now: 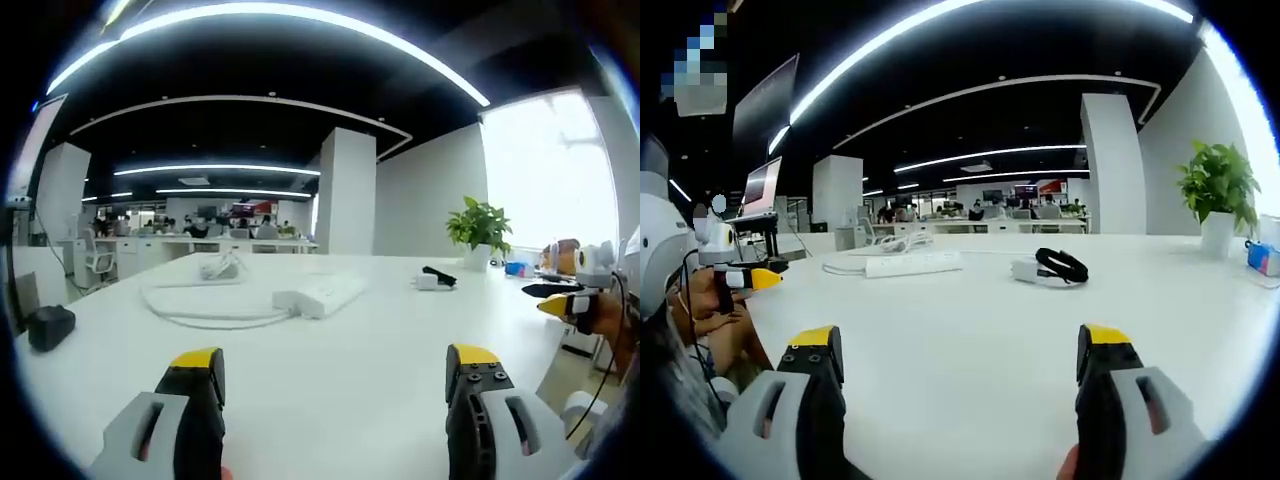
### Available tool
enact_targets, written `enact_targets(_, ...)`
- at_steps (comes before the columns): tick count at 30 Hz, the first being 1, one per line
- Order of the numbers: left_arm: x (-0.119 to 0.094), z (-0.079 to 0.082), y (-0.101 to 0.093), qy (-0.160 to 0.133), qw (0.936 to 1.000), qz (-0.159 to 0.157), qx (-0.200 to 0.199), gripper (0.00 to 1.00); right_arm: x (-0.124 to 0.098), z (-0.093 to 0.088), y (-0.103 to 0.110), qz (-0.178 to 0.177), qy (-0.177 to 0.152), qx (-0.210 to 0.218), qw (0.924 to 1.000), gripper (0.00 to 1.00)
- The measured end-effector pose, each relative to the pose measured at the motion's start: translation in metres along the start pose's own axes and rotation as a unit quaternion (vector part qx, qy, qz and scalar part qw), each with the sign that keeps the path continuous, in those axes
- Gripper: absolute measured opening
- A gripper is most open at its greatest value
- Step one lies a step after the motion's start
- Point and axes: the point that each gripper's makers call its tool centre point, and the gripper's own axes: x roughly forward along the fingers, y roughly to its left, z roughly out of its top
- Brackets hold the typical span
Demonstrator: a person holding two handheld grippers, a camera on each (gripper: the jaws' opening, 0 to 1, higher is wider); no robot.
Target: Straighten the power strip on the desk, plug the charger into it
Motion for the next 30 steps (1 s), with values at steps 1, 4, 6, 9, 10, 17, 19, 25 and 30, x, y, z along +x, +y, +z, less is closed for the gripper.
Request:
enact_targets(1,0.000,0.000,0.000,0.000,1.0000,0.000,0.000,0.93,0.000,0.000,0.000,0.000,0.000,0.000,1.0000,0.97)
enact_targets(4,0.000,0.001,0.000,-0.001,1.0000,-0.001,0.000,0.93,0.000,0.000,0.000,0.001,0.000,0.001,1.0000,0.97)
enact_targets(6,0.001,0.001,-0.001,-0.002,1.0000,-0.001,0.000,0.93,0.000,0.000,0.000,0.001,0.000,0.001,1.0000,0.97)
enact_targets(9,0.002,0.000,-0.003,0.004,0.9999,-0.006,0.009,0.93,0.000,0.000,0.000,0.003,0.001,0.002,1.0000,0.97)
enact_targets(10,0.002,0.000,-0.003,0.005,0.9999,-0.008,0.011,0.93,0.000,0.000,0.000,0.003,0.000,0.003,1.0000,0.97)
enact_targets(17,0.003,0.000,-0.008,0.004,0.9997,-0.024,0.001,0.93,0.002,0.001,0.004,0.021,0.004,-0.002,0.9998,0.97)
enact_targets(19,0.003,-0.001,-0.008,0.008,0.9996,-0.026,0.002,0.94,0.003,0.002,0.005,0.031,0.006,-0.002,0.9995,0.97)
enact_targets(25,0.005,-0.003,-0.011,0.015,0.9992,-0.036,0.001,0.94,0.009,0.005,0.011,0.053,0.007,-0.015,0.9984,0.97)
enact_targets(30,0.009,0.000,-0.016,0.012,0.9988,-0.048,-0.004,0.94,0.018,0.006,0.019,0.080,0.008,-0.024,0.9965,0.97)
